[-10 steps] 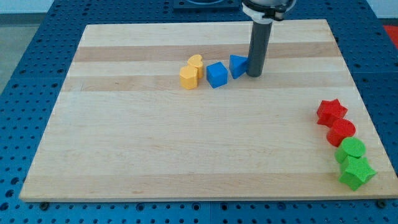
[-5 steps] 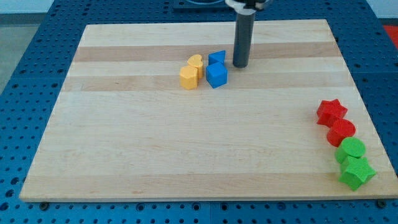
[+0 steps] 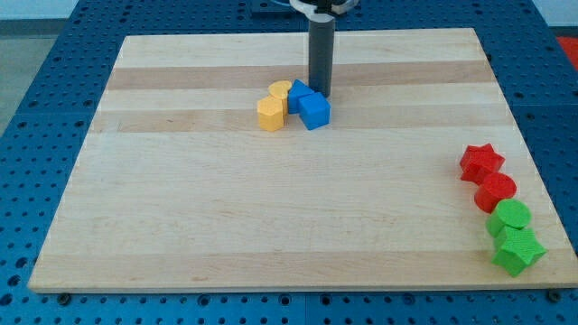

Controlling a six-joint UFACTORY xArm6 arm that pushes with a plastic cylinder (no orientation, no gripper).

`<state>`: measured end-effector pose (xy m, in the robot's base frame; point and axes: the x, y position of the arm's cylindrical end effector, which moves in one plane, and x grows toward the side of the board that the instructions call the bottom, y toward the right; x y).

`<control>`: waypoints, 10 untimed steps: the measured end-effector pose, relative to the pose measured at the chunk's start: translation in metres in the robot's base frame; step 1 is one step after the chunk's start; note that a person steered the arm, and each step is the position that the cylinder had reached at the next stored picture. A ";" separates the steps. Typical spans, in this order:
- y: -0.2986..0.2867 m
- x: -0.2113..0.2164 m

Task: Move blue blocks into the yellow blocks

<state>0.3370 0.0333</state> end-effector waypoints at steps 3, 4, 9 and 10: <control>0.067 0.028; 0.066 0.044; 0.006 0.053; 0.040 0.050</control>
<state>0.3875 0.0734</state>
